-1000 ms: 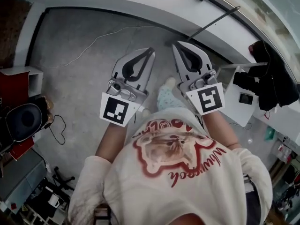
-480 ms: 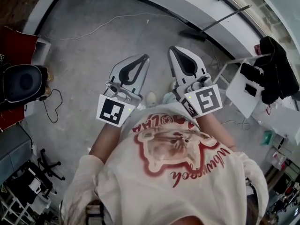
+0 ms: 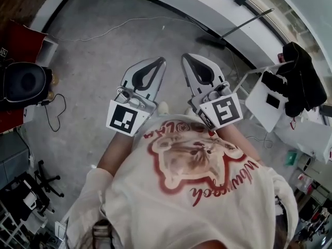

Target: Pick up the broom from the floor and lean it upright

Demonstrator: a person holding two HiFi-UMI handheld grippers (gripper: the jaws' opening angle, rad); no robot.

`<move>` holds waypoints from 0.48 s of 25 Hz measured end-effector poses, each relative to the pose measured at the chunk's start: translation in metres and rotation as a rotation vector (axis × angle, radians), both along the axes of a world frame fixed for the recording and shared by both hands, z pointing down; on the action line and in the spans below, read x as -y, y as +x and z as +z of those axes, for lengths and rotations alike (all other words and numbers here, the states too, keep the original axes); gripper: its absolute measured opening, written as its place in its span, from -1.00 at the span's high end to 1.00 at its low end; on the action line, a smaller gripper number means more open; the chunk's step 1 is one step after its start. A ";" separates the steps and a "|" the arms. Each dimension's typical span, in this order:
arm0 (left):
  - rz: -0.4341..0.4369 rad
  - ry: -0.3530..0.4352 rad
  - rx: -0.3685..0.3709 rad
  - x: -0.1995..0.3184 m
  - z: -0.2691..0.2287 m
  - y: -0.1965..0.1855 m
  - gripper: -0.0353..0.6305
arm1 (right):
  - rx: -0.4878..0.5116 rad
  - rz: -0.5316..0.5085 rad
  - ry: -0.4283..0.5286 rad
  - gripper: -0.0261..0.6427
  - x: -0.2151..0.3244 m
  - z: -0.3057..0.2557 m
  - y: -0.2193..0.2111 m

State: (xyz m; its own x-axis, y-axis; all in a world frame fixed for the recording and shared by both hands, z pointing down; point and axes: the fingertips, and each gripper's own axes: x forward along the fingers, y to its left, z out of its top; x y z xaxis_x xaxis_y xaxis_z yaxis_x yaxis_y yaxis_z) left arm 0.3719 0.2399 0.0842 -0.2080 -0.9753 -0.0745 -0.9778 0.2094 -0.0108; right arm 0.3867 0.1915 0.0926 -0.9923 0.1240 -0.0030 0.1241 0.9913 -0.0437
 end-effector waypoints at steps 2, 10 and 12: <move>-0.003 -0.009 0.002 0.004 0.003 0.005 0.82 | 0.000 0.000 -0.001 0.85 0.003 0.003 0.008; 0.021 0.023 -0.005 0.012 -0.003 0.021 0.82 | 0.019 -0.001 -0.010 0.85 0.005 -0.001 0.019; 0.028 0.017 0.012 0.012 -0.002 0.019 0.82 | 0.030 0.004 -0.012 0.85 0.005 -0.004 0.017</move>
State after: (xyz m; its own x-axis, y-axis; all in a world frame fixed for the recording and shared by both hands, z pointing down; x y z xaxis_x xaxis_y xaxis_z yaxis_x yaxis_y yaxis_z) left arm 0.3909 0.2275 0.0823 -0.1801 -0.9792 -0.0938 -0.9830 0.1826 -0.0193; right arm 0.4036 0.1860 0.0886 -0.9922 0.1197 -0.0342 0.1214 0.9913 -0.0519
